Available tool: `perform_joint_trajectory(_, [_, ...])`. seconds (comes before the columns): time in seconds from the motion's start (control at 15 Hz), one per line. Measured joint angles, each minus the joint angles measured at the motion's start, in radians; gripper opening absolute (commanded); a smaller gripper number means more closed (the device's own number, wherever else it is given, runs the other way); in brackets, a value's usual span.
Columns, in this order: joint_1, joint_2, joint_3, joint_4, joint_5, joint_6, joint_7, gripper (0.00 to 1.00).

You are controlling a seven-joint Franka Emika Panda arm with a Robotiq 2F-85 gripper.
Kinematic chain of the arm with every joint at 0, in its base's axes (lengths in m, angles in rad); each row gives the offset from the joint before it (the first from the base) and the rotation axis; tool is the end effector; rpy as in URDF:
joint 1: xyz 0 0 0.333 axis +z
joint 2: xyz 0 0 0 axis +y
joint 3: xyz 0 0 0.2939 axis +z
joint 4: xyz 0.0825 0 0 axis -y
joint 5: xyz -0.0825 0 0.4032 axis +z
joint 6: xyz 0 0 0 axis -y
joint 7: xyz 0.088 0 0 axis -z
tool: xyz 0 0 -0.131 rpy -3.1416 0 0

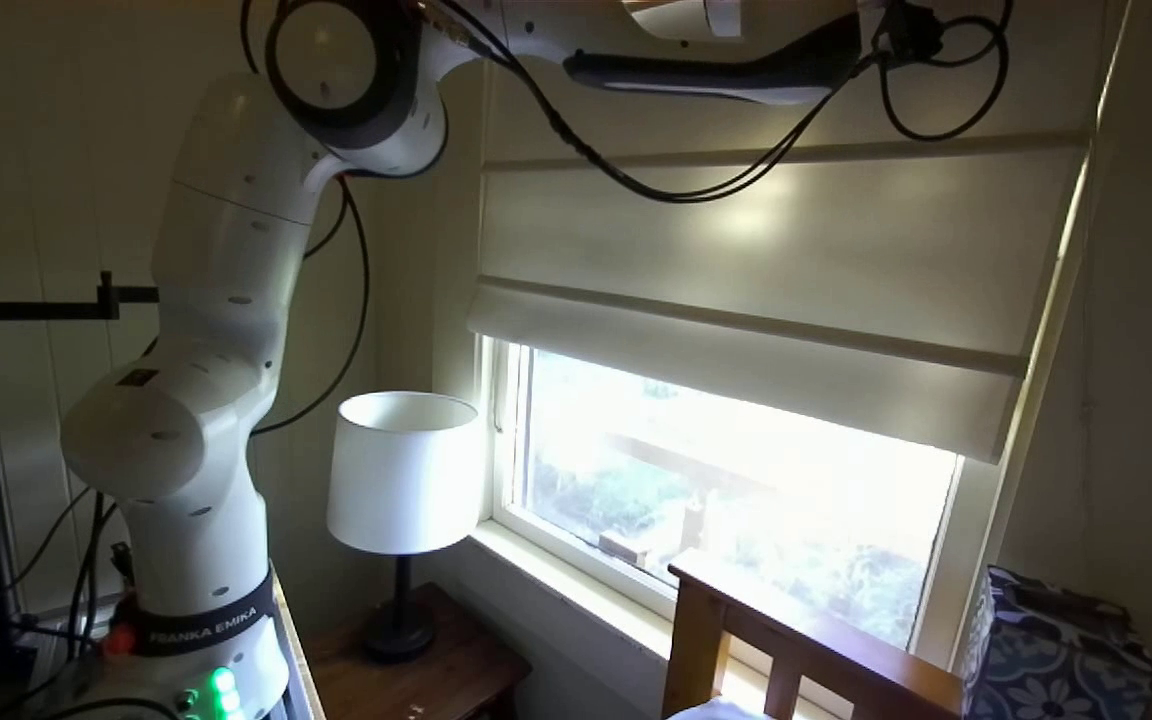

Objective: Lift up the curtain railing

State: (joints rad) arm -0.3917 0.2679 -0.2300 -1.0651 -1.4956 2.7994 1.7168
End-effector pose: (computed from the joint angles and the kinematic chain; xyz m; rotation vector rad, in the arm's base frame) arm 0.5904 -0.3331 0.8099 1.3889 -0.9417 1.9754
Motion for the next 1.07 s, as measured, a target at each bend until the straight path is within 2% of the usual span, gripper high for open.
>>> perform_joint_trajectory(0.2, [0.02,0.066,-0.012,0.081,-0.107,-0.069,0.137,1.0])
perform_joint_trajectory(0.4, [0.04,0.106,-0.02,0.118,-0.18,-0.136,0.214,1.0])
perform_joint_trajectory(0.8, [0.082,0.116,-0.036,0.122,-0.332,-0.231,0.305,1.0])
perform_joint_trajectory(1.07, [0.098,0.115,-0.037,0.115,-0.367,-0.299,0.318,0.99])
